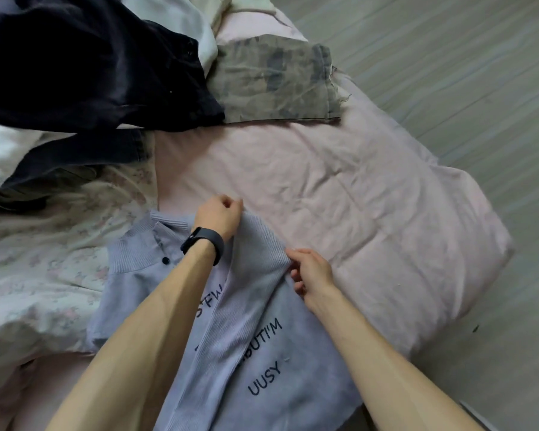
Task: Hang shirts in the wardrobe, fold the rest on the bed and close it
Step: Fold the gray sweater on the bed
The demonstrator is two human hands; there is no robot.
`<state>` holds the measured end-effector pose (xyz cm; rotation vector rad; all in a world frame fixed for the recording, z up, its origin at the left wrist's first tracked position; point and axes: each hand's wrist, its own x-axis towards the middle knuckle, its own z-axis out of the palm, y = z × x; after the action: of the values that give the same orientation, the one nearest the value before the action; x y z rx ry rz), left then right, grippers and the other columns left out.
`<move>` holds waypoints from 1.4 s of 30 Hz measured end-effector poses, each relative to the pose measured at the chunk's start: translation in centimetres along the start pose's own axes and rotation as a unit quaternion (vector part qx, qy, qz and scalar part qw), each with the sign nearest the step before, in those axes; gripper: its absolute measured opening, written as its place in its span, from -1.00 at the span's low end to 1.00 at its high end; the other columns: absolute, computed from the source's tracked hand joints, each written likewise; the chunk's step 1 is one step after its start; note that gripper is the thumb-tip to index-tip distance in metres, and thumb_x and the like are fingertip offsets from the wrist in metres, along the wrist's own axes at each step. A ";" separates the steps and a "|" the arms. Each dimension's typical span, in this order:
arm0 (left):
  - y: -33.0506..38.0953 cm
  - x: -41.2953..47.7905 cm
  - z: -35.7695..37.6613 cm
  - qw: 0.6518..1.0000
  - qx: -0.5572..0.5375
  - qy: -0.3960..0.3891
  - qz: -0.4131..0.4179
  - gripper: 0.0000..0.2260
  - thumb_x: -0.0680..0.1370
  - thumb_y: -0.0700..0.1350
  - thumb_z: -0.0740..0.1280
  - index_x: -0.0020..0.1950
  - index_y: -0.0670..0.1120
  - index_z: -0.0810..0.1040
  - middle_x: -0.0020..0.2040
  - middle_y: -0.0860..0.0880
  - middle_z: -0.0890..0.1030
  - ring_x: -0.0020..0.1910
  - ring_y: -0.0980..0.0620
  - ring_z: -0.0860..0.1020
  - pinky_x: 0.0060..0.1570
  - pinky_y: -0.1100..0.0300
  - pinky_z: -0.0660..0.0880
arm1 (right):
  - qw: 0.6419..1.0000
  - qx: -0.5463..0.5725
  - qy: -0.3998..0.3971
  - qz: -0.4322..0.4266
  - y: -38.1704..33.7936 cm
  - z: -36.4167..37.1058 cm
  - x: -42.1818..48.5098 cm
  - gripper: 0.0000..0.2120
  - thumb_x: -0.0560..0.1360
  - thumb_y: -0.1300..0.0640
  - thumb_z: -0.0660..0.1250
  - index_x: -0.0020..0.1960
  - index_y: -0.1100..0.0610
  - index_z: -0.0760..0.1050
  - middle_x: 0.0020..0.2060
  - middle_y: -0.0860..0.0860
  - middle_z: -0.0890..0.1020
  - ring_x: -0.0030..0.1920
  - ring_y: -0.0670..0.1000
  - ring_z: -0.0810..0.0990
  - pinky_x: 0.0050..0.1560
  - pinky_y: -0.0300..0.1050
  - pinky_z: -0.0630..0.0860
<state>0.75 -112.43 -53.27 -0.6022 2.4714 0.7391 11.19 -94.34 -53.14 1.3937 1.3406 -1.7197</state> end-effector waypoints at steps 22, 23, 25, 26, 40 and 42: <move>0.6 -1.7 0.5 1.000 -0.020 -0.004 -0.021 -0.75 0.54 0.23 0.32 0.00 0.09 0.61 0.03 0.07 0.68 0.13 -0.06 0.60 0.22 -0.03 0.48 | 0.881 -0.373 0.085 -0.278 -0.1 -0.5 0.1 -0.79 0.58 -0.11 0.31 0.01 0.00 0.63 -0.08 -0.08 0.70 0.02 0.00 0.64 0.02 -0.12 0.51; 0.6 -2.0 0.8 1.000 -0.007 0.008 -0.016 -0.75 0.54 0.24 0.30 0.01 0.11 0.59 0.04 0.08 0.68 0.14 -0.05 0.59 0.23 -0.03 0.45 | 0.861 -0.404 0.090 -0.294 0.1 -0.6 0.0 -0.78 0.58 -0.13 0.29 0.03 -0.02 0.61 -0.06 -0.07 0.67 0.02 0.02 0.63 0.00 -0.11 0.51; 0.7 -3.1 1.6 0.997 -0.001 0.066 0.028 -0.73 0.57 0.22 0.26 0.13 0.10 0.56 0.10 0.05 0.65 0.17 -0.07 0.56 0.21 -0.04 0.43 | 0.828 -0.417 0.123 -0.353 0.5 -0.8 -0.4 -0.77 0.58 -0.12 0.29 0.13 -0.02 0.58 0.04 -0.01 0.59 0.07 0.08 0.58 0.03 -0.05 0.51; 0.3 -4.0 1.9 0.991 -0.004 0.115 0.069 -0.70 0.58 0.17 0.27 0.21 0.05 0.54 0.14 0.00 0.62 0.18 -0.09 0.54 0.19 -0.05 0.44 | 0.807 -0.411 0.142 -0.400 0.8 -0.9 -0.7 -0.74 0.59 -0.07 0.30 0.21 0.02 0.56 0.11 0.03 0.55 0.10 0.11 0.55 0.07 0.00 0.51; -19.3 -20.4 9.6 0.970 0.236 0.049 0.033 -0.51 0.66 0.16 -0.11 0.60 0.16 0.01 0.62 0.04 0.00 0.61 0.05 -0.01 0.49 -0.19 -0.11 | 0.372 -0.786 0.003 -0.495 1.8 0.5 3.0 -0.31 0.65 -0.26 -0.07 0.64 0.01 -0.18 0.62 0.01 -0.19 0.61 0.05 -0.26 0.54 0.29 -0.26; -19.2 -21.0 9.5 0.974 0.217 0.057 0.010 -0.51 0.66 0.16 -0.08 0.60 0.18 0.04 0.63 0.02 0.02 0.60 0.07 -0.09 0.51 -0.17 -0.18 | 0.390 -0.777 0.037 -0.492 1.8 0.5 2.6 -0.30 0.63 -0.25 -0.07 0.65 0.06 -0.13 0.63 0.06 -0.16 0.61 0.09 -0.25 0.54 0.31 -0.23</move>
<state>30.48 -115.66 -55.76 -0.4636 2.6297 0.1566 11.71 -95.01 -56.17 -0.6578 2.7078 0.0632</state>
